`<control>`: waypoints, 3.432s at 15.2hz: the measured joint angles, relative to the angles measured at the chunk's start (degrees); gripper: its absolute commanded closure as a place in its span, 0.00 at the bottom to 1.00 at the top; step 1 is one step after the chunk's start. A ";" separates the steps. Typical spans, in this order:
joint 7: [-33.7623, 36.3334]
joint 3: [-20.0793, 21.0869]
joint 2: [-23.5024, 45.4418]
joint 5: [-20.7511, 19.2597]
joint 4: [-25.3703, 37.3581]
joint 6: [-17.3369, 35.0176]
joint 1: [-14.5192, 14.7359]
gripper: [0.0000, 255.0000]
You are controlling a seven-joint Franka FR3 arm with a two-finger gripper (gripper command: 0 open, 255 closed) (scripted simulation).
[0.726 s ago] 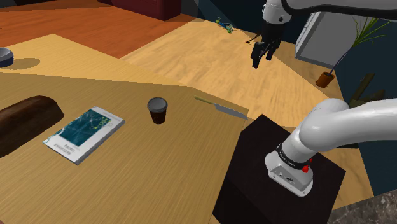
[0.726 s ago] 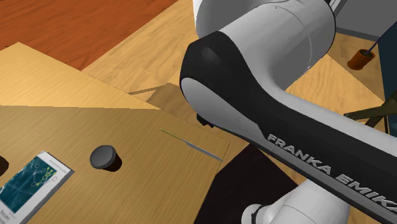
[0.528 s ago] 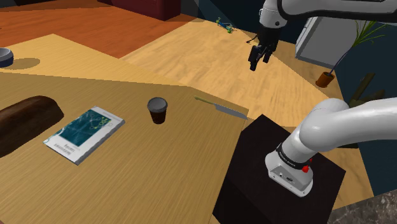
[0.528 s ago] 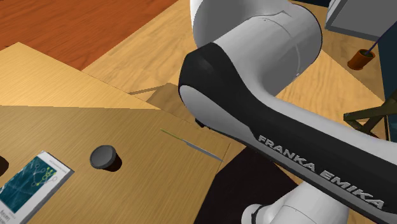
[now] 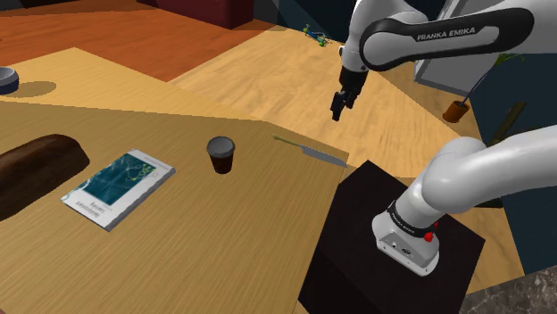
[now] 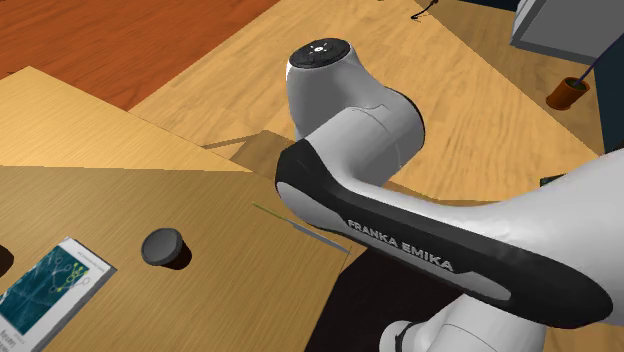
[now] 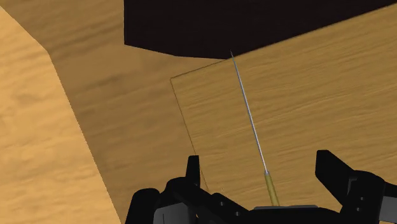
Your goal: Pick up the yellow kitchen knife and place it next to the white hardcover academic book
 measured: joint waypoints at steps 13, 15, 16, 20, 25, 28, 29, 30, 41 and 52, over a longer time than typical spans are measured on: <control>-11.93 -2.69 24.91 3.95 -3.71 29.93 5.75 0.00; -12.62 -2.68 27.16 4.47 -3.91 32.43 6.08 0.00; -12.78 -2.70 27.91 4.61 -4.08 33.38 6.14 0.00; -13.21 -2.73 31.10 5.18 -4.44 36.94 6.31 0.00; -13.46 -2.79 32.38 5.41 -4.75 38.55 6.30 0.00; -13.47 -2.79 32.42 5.42 -4.75 38.59 6.30 1.00; -13.47 -2.79 32.42 5.42 -4.75 38.59 6.30 1.00; -13.47 -2.79 32.42 5.42 -4.75 38.59 6.30 1.00; -13.29 -2.82 30.53 5.05 -4.62 36.61 6.21 1.00; -12.56 -2.56 22.47 4.03 -2.42 26.40 5.96 1.00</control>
